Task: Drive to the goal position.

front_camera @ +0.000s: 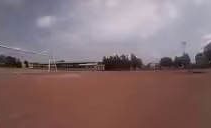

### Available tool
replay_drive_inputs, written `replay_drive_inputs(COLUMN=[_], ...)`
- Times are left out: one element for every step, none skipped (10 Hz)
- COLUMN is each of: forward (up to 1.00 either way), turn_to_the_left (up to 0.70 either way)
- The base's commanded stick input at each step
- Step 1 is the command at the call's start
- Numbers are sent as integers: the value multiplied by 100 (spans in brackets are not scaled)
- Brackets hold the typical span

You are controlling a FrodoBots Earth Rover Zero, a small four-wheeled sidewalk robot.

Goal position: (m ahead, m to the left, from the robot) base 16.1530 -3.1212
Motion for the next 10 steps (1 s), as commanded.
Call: replay_drive_inputs(forward=[62, 62, 63, 63, 63, 63, 63, 63, 62, 62], turn_to_the_left=[0, 0, 0, 0, 0, 0, 0, 0, 0, 0])
